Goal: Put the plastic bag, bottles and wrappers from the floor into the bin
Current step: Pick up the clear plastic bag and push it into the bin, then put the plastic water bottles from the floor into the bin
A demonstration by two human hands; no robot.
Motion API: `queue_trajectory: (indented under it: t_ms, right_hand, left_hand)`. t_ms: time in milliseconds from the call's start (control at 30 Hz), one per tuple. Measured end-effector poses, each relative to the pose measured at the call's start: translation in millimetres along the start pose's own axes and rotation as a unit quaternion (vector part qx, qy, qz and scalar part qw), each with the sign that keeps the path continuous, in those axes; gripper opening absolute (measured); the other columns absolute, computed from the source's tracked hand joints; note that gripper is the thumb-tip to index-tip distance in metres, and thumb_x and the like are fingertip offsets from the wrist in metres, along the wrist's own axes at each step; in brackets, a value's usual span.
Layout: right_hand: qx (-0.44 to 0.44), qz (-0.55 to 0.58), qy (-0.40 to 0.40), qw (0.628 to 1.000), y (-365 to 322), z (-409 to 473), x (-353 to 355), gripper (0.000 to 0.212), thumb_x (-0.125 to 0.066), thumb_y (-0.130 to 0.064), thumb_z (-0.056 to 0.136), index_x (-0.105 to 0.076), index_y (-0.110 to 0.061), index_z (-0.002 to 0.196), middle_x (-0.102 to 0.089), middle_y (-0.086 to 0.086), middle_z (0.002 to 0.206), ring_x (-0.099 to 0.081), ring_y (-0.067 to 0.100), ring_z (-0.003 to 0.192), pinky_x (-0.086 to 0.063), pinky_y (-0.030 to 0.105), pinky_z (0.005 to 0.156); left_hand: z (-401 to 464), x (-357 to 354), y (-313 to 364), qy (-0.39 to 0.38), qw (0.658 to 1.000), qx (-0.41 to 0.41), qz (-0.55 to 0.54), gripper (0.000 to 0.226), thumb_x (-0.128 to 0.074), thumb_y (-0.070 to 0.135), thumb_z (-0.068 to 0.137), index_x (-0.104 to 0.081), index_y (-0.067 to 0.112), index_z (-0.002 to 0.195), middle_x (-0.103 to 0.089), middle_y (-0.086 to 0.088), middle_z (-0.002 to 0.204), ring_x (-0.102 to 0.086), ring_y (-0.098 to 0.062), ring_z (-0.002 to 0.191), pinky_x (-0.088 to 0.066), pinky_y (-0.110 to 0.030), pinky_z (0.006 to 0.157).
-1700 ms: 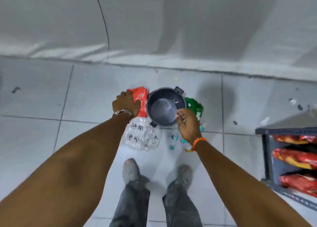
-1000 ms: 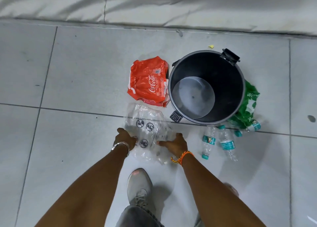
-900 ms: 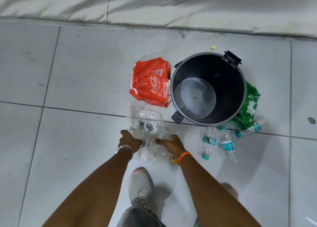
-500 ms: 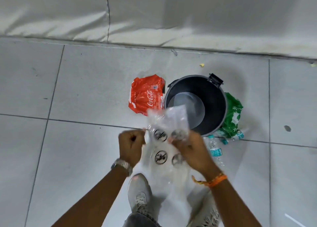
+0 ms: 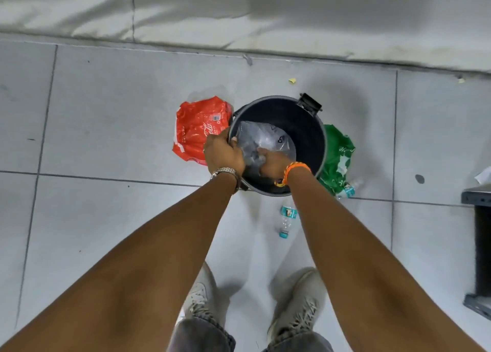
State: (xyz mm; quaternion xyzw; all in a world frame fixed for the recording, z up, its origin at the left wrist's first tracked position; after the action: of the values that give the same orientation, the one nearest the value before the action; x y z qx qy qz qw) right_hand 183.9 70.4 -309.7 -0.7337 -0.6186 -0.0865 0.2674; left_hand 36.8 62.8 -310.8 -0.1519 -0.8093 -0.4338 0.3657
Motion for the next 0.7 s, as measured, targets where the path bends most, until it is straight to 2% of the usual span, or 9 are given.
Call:
queue_trajectory:
  t_ms: [100,167,233,333,400,467,533,633,700]
  right_hand:
    - [0.017,0.088,-0.008,0.996,5,-22,30,0.053,-0.056,-0.019,0.097,-0.046,-0.027,0.148,-0.046,0.010,0.153,-0.051,0.031,0.133,-0.041,0.029,0.102]
    - [0.051,0.169,0.093,0.980,27,-40,52,0.041,-0.061,-0.031,0.095,-0.059,-0.031,0.136,-0.060,0.007,0.141,-0.060,0.026,0.126,-0.044,0.029,0.102]
    - [0.056,0.321,0.315,0.891,65,-65,65,0.022,-0.059,-0.033,0.094,-0.071,-0.022,0.109,-0.076,0.007,0.106,-0.073,0.024,0.098,-0.058,0.039,0.091]
    - [-0.127,0.387,0.536,0.740,130,-100,35,0.019,-0.054,-0.022,0.095,-0.068,-0.008,0.092,-0.072,0.010,0.084,-0.070,0.028,0.079,-0.061,0.043,0.077]
    - [-0.239,0.344,0.467,0.779,154,-89,-15,0.023,-0.053,-0.021,0.093,-0.068,-0.004,0.093,-0.072,0.015,0.091,-0.069,0.034,0.088,-0.057,0.040,0.082]
    - [-0.267,0.315,0.274,0.868,153,-60,-75,0.029,-0.062,-0.029,0.090,-0.069,-0.002,0.100,-0.072,0.021,0.103,-0.068,0.039,0.104,-0.053,0.039,0.089]
    - [-0.262,0.280,0.147,0.912,137,-39,-125,0.051,-0.070,-0.037,0.089,-0.060,0.003,0.119,-0.067,0.024,0.120,-0.062,0.040,0.118,-0.050,0.040,0.097]
    - [-0.250,0.216,0.148,0.932,114,-11,-166,0.080,-0.070,-0.045,0.089,-0.034,0.003,0.143,-0.056,0.021,0.138,-0.057,0.037,0.128,-0.049,0.043,0.104]
    - [-0.262,0.216,0.182,0.923,109,3,-175,0.079,-0.070,-0.041,0.090,-0.029,-0.002,0.145,-0.055,0.018,0.138,-0.058,0.036,0.127,-0.051,0.043,0.102]
  left_hand:
    - [-1,7,-1,0.008,1.000,-0.028,0.011,0.036,-0.044,0.029,0.101,-0.070,0.012,0.119,-0.064,-0.021,0.105,-0.062,-0.039,0.099,-0.045,-0.036,0.079]
    - [-3,8,-2,0.003,0.999,-0.031,-0.015,0.036,-0.043,0.026,0.103,-0.070,0.011,0.121,-0.065,-0.021,0.109,-0.061,-0.037,0.103,-0.038,-0.030,0.078]
    - [-6,8,-4,0.005,0.998,-0.021,-0.063,0.035,-0.044,0.024,0.103,-0.068,0.016,0.127,-0.067,-0.017,0.117,-0.061,-0.032,0.108,-0.037,-0.026,0.083]
    - [-9,8,-6,0.013,0.994,-0.016,-0.104,0.034,-0.048,0.027,0.101,-0.067,0.017,0.128,-0.070,-0.012,0.116,-0.063,-0.027,0.104,-0.045,-0.029,0.085]
    - [-10,8,-10,0.016,0.993,-0.027,-0.117,0.035,-0.049,0.032,0.100,-0.066,0.019,0.127,-0.070,-0.009,0.107,-0.064,-0.025,0.095,-0.052,-0.035,0.083]
    - [-10,6,-12,0.023,0.991,-0.039,-0.124,0.035,-0.049,0.035,0.099,-0.067,0.019,0.124,-0.071,-0.007,0.105,-0.065,-0.024,0.093,-0.055,-0.038,0.083]
    - [-10,2,-17,0.029,0.990,-0.046,-0.129,0.037,-0.047,0.039,0.098,-0.068,0.018,0.121,-0.073,-0.004,0.106,-0.067,-0.024,0.094,-0.056,-0.040,0.084]
    - [-7,-5,-22,0.047,0.987,-0.060,-0.144,0.036,-0.048,0.038,0.098,-0.069,0.018,0.119,-0.074,-0.001,0.104,-0.069,-0.023,0.092,-0.057,-0.039,0.083]
    - [-4,-8,-24,0.052,0.984,-0.069,-0.155,0.033,-0.050,0.034,0.099,-0.070,0.017,0.119,-0.072,0.003,0.100,-0.067,-0.020,0.088,-0.055,-0.034,0.080]
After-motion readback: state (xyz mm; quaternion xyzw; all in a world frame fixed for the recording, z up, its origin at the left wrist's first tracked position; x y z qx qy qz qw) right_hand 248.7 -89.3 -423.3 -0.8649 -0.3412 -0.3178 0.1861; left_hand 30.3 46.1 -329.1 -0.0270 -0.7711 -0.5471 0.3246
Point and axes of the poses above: each hand's wrist, its own z-axis towards the middle knuckle, its own x-axis out of the back of the hand, y = z × x, the point moved 4 cm from there along z, towards the middle knuckle
